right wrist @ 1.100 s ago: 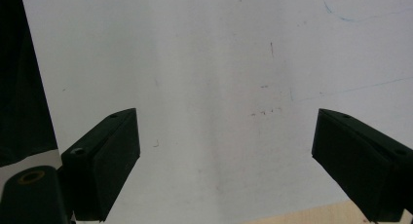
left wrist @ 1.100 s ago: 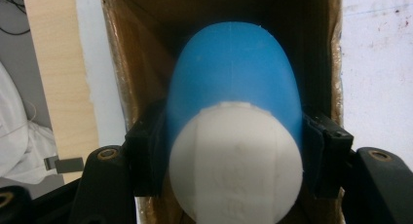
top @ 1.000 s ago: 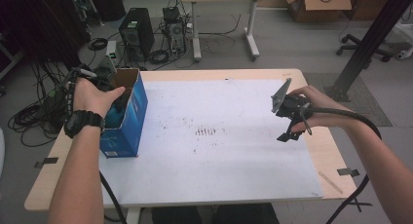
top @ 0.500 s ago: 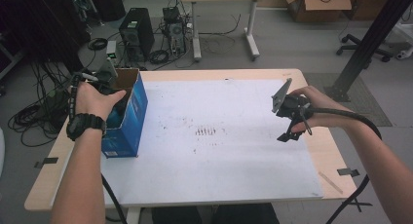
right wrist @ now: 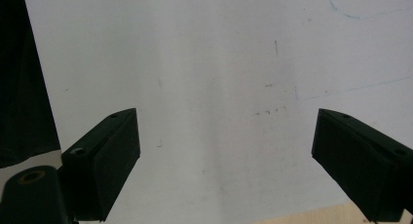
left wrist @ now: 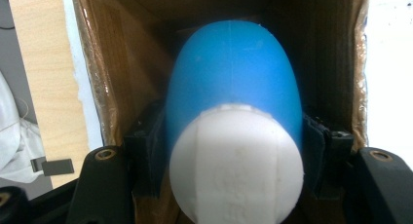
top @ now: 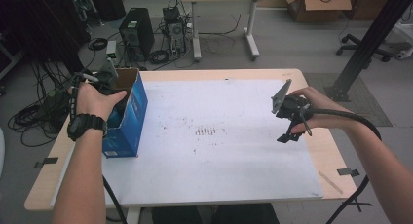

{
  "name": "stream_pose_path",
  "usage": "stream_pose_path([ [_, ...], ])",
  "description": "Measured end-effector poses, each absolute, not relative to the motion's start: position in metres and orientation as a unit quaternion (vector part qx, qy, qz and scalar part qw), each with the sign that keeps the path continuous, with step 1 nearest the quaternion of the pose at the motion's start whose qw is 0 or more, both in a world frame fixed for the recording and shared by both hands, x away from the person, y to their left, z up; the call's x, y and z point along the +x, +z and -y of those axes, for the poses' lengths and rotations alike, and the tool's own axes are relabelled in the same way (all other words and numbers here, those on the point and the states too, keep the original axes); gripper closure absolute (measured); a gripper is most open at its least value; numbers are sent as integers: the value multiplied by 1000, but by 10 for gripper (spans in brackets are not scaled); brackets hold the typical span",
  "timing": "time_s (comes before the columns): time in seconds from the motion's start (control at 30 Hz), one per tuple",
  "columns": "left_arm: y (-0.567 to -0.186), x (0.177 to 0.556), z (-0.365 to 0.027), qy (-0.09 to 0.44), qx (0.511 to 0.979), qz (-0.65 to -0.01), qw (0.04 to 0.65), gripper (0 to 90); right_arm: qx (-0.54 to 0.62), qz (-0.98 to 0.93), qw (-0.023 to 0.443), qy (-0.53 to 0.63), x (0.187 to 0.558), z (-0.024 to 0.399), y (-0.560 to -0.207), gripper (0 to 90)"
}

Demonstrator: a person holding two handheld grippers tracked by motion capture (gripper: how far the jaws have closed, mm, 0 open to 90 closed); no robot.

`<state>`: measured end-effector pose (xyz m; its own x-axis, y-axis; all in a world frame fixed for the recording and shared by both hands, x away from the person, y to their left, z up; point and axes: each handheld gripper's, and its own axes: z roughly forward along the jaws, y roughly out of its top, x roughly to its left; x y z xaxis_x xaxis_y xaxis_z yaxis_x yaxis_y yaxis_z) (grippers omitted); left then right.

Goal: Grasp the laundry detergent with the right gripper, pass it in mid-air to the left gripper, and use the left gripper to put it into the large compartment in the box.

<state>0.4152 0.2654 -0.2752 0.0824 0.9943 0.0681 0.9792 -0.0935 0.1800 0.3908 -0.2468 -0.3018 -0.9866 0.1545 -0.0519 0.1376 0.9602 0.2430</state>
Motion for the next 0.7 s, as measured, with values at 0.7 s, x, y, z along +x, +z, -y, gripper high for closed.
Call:
stream_pose_path([
  [0.7, -230, 403, -259, 102, 749, -651, 65, 249, 78, -989, 38, 120, 387, 250, -295, 103],
])
